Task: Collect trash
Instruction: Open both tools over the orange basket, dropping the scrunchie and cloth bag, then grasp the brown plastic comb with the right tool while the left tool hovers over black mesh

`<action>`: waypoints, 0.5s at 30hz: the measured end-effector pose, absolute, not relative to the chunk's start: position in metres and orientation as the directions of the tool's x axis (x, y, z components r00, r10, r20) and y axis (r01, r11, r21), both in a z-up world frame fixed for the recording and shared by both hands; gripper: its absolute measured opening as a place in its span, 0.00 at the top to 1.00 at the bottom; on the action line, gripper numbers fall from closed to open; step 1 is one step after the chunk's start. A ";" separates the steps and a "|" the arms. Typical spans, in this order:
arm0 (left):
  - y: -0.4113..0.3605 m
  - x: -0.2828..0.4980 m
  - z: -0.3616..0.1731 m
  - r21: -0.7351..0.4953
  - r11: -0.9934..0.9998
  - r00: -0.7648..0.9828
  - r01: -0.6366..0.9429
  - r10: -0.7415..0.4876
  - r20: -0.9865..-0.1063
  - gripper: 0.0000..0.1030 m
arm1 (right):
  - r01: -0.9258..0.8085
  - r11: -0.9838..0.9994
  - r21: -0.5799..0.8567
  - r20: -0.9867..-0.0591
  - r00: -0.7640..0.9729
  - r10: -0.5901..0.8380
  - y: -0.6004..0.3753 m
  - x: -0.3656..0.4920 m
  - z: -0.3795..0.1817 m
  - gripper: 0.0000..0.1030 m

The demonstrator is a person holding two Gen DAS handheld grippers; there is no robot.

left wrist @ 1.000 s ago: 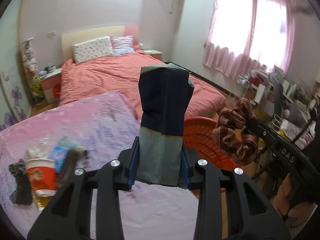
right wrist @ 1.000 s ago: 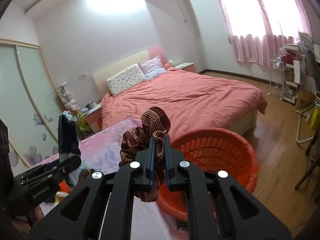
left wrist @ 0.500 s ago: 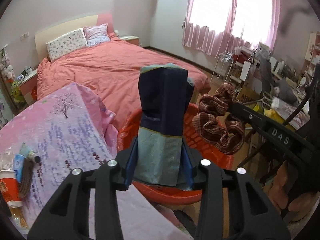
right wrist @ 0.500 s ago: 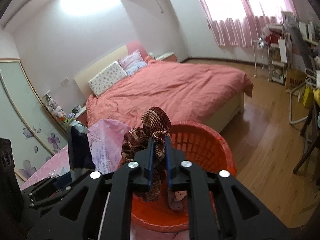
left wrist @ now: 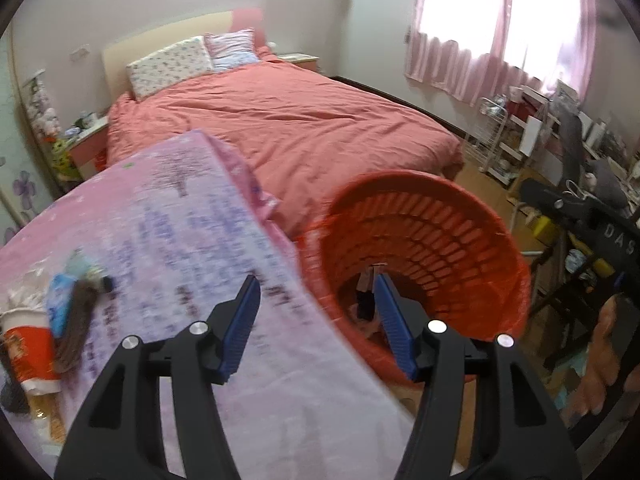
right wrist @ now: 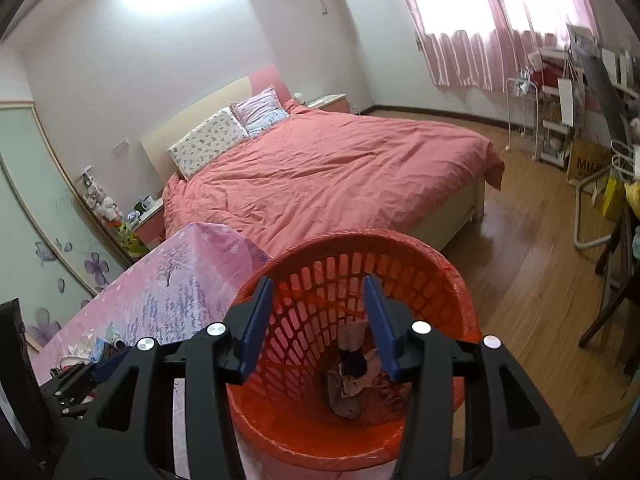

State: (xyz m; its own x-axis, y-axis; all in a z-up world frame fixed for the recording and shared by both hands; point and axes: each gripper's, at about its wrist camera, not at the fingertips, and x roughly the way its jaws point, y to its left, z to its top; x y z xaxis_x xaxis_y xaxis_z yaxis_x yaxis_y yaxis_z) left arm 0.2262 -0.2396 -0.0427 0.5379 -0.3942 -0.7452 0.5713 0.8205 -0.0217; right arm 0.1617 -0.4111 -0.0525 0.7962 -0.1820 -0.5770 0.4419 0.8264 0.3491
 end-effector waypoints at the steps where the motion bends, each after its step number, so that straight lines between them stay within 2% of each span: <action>1: -0.232 0.226 -0.041 -0.013 0.827 0.549 0.562 -0.384 -0.742 0.42 | 0.437 0.833 0.340 -0.577 0.797 -0.182 -0.406 0.162 -0.051 0.54; 9: -0.118 0.221 -0.036 0.024 0.908 0.635 0.418 -0.274 -0.722 0.40 | 0.361 0.885 0.293 -0.582 0.802 -0.135 -0.361 0.172 -0.048 0.54; 15: -0.001 0.223 -0.035 0.075 0.978 0.706 0.194 -0.086 -0.703 0.40 | 0.281 0.924 0.258 -0.613 0.787 -0.068 -0.316 0.184 -0.058 0.54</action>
State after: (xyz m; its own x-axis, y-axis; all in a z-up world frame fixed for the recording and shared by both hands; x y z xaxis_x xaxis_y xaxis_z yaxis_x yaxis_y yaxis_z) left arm 0.2234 -0.0007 -0.0349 0.7063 -0.0861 -0.7027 0.1943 0.9780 0.0755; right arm 0.1839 -0.3160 -0.0576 0.7869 -0.0684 -0.6132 0.2815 0.9242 0.2582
